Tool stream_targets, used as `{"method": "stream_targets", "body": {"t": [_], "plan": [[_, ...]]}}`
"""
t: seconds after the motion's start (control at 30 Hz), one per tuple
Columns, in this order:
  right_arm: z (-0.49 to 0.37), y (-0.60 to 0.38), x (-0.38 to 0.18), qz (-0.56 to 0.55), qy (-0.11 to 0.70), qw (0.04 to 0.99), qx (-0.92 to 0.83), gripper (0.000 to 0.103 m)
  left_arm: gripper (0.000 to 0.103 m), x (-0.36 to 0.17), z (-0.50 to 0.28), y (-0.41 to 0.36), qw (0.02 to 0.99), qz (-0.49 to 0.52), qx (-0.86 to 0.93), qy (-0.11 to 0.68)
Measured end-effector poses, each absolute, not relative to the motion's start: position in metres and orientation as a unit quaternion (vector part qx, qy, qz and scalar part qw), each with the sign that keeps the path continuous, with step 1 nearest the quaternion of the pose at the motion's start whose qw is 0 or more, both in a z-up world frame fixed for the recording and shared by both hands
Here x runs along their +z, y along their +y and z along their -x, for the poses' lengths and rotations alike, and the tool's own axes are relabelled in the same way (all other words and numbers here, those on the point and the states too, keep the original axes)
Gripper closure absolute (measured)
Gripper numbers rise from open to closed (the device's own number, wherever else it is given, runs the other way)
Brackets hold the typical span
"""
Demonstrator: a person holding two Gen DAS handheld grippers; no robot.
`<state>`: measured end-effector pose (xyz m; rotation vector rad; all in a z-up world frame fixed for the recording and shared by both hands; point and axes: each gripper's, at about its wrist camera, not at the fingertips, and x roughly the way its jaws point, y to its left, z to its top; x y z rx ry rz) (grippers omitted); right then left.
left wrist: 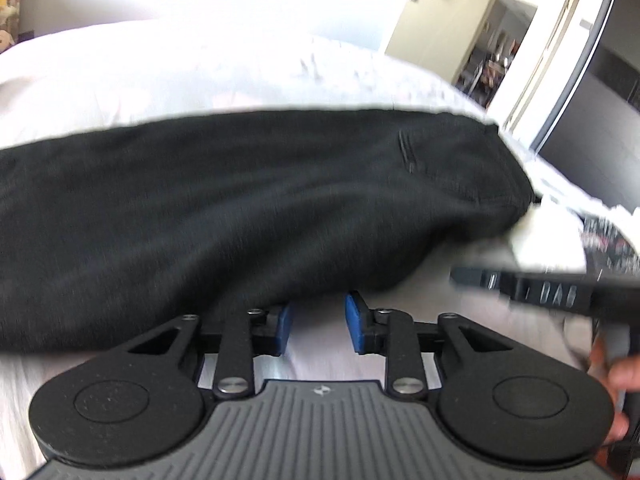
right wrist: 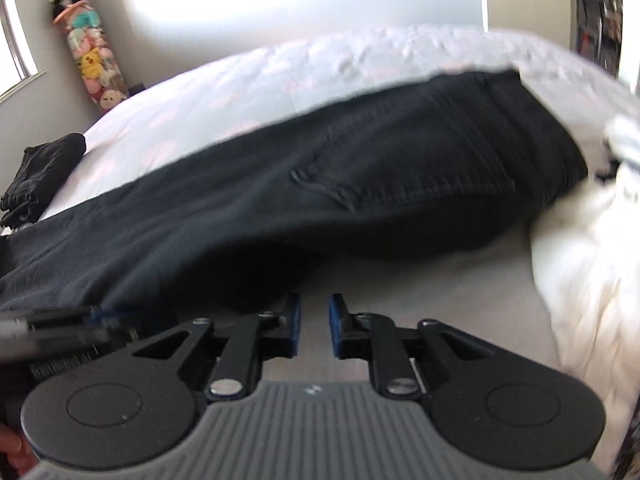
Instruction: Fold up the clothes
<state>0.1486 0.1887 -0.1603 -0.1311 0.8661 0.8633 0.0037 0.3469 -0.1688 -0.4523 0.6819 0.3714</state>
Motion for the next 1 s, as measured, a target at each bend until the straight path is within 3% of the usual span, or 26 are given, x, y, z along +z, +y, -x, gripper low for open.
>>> {"method": "stream_targets", "body": {"t": [0.2,0.3,0.57,0.73,0.77,0.83,0.87,1.0], "plan": [[-0.136,0.210,-0.164,0.085,0.399,0.795,0.448,0.064,0.075,-0.146,-0.010,0.358,0.913,0.205,0.173,0.306],[-0.120,0.225,-0.164,0.125,0.374,0.802,0.449,0.048,0.075,-0.140,-0.014,0.367,0.915,0.211,0.166,0.300],[-0.107,0.250,-0.167,0.119,0.351,0.832,0.414,0.045,0.076,-0.143,-0.012,0.389,0.916,0.253,0.152,0.273],[-0.113,0.260,-0.180,0.070,0.369,0.844,0.382,0.028,0.076,-0.145,-0.014,0.395,0.916,0.266,0.149,0.263],[-0.114,0.263,-0.182,0.071,0.366,0.848,0.376,0.029,0.076,-0.145,-0.015,0.396,0.915,0.268,0.148,0.261],[-0.116,0.264,-0.185,0.077,0.361,0.855,0.364,0.050,0.076,-0.146,-0.015,0.399,0.915,0.274,0.145,0.258],[-0.117,0.262,-0.185,0.073,0.364,0.853,0.366,0.050,0.076,-0.147,-0.014,0.400,0.915,0.276,0.143,0.257],[-0.112,0.250,-0.172,0.068,0.346,0.855,0.381,0.070,0.076,-0.146,-0.012,0.399,0.916,0.275,0.138,0.256]]}}
